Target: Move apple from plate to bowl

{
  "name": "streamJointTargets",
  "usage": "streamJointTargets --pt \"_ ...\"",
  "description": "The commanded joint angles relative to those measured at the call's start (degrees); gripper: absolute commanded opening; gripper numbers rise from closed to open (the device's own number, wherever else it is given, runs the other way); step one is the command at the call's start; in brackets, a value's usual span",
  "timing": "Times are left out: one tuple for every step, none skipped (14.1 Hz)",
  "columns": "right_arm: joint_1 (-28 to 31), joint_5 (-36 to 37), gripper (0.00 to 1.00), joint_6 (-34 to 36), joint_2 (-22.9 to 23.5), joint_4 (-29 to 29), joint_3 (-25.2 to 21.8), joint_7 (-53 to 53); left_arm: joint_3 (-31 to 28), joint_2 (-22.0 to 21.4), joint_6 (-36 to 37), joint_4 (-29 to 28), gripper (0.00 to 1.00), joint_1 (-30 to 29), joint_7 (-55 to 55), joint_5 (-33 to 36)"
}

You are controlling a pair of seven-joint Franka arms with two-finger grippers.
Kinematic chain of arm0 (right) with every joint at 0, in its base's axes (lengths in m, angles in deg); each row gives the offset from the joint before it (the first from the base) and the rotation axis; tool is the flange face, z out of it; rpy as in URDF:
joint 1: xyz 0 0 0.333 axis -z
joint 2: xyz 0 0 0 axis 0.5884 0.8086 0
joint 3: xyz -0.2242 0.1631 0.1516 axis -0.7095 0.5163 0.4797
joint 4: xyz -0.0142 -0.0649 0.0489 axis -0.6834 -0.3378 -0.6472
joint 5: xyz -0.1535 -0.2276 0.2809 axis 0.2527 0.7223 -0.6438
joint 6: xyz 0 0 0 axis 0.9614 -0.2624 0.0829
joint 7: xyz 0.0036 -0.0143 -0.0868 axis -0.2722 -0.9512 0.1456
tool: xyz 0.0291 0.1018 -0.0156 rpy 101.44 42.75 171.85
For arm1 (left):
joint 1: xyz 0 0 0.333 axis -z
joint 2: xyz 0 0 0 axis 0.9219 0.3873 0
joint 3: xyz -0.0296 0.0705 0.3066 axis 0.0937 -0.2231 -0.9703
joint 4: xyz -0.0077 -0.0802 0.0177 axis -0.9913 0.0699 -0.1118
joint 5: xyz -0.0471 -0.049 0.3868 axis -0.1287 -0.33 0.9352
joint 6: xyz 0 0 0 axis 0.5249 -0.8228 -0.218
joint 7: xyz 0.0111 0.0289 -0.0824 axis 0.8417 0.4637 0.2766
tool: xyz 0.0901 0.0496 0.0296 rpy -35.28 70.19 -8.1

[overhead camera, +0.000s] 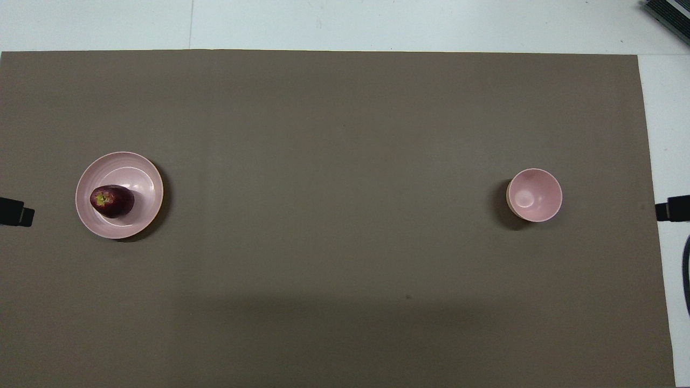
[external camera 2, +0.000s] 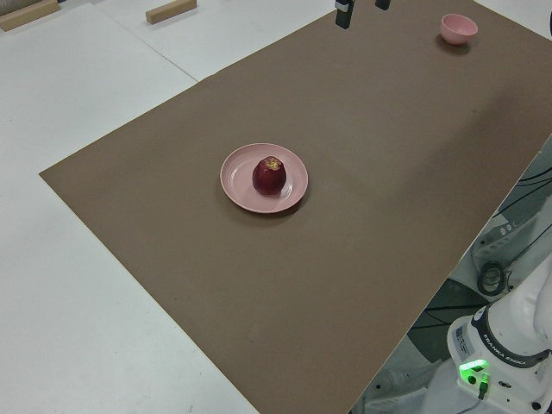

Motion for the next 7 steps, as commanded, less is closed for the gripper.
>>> streamJointTargets --pt "0.2 0.5 1.0 -0.3 -1.1 -0.8 0.2 1.2 0.3 0.5 0.7 1.5 1.0 -0.4 -0.3 0.9" --pt "0.2 0.5 1.0 -0.2 -1.1 -0.8 0.2 1.2 0.3 0.3 0.6 1.4 1.0 -0.4 -0.2 0.9" --pt "0.2 0.5 1.0 -0.3 -1.1 -0.8 0.2 1.2 0.4 0.3 0.6 1.3 1.0 -0.4 0.0 0.8" --pt "0.2 0.5 1.0 -0.2 -1.1 -0.8 0.2 1.2 0.3 0.3 0.6 1.3 1.0 -0.4 -0.2 0.8" --pt "0.2 0.5 1.0 -0.2 -1.1 -0.8 0.2 1.2 0.1 0.0 0.6 1.1 1.0 -0.4 -0.2 0.8" --pt "0.2 0.5 1.0 -0.2 -1.1 -0.8 0.2 1.2 0.0 0.0 0.6 1.1 1.0 -0.4 -0.6 0.7" --pt "0.2 0.5 1.0 -0.2 -1.1 -0.8 0.2 1.2 0.1 0.0 0.6 1.1 1.0 -0.2 -0.3 0.6"
